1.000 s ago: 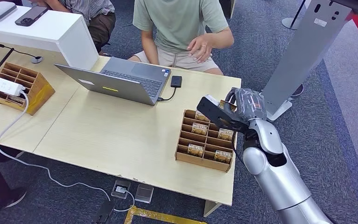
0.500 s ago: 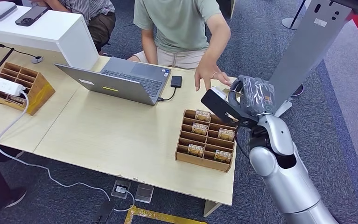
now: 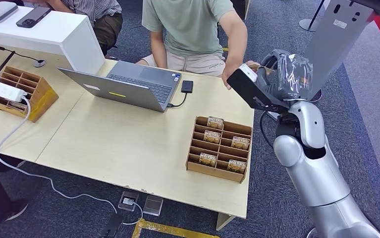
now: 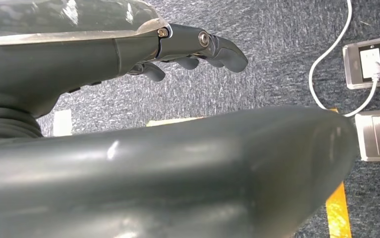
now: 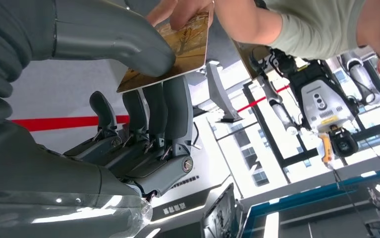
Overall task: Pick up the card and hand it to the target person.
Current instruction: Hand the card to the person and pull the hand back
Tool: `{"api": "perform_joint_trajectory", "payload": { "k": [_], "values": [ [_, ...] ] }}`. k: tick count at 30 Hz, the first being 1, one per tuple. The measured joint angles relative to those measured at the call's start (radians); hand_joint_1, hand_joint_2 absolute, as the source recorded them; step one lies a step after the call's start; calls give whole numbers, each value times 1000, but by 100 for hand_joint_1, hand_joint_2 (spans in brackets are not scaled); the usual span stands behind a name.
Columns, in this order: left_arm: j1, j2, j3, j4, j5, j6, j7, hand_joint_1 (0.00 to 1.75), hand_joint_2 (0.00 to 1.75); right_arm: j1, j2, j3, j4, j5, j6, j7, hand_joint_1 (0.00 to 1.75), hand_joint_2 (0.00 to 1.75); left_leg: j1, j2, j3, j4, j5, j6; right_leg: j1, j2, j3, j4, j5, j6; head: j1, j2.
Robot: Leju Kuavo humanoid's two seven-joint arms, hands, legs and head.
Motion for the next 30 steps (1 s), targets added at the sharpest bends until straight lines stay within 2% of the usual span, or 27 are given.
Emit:
{"api": "perform_joint_trajectory", "payload": {
  "k": [6, 7, 10, 15, 24, 30],
  "values": [
    [0, -1, -5, 0, -4, 3, 0, 0, 0, -40, 51, 2, 127, -2, -26, -39, 127, 175, 0, 0, 1, -1, 0, 0, 0, 1, 1, 0, 0, 0, 0, 0],
    [0, -1, -5, 1, -4, 4, -1, 0, 0, -42, 56, 5, 136, -2, -24, -41, 114, 175, 0, 0, 1, -1, 0, 0, 0, 1, 0, 0, 0, 0, 0, 0],
    [0, -2, -6, 1, -5, 9, -3, 0, 0, -43, 70, 18, 166, -3, -20, -55, 53, 175, 0, -1, 0, 0, 0, 0, 0, -1, 0, 0, -1, 0, 0, 0],
    [0, -4, -7, 1, -6, 10, 0, 0, 0, -24, 93, 42, 183, -3, -29, -79, 3, 175, 0, -1, 0, 0, 0, 0, 0, -1, 1, -1, 0, 0, 0, 0],
    [0, -3, -3, 2, -1, 16, 0, 0, 0, -2, 108, 65, 172, -35, -21, -108, 0, 175, 0, -2, 0, -1, 0, 0, 0, -1, 1, -1, -1, 0, 0, 0],
    [0, -4, 1, 3, 5, 20, 4, 0, 0, 51, 100, 34, 86, -136, -47, -171, 0, 175, 0, -4, 0, -1, 0, 0, 0, -3, 1, -1, -1, 0, 0, 0]
  ]
}}
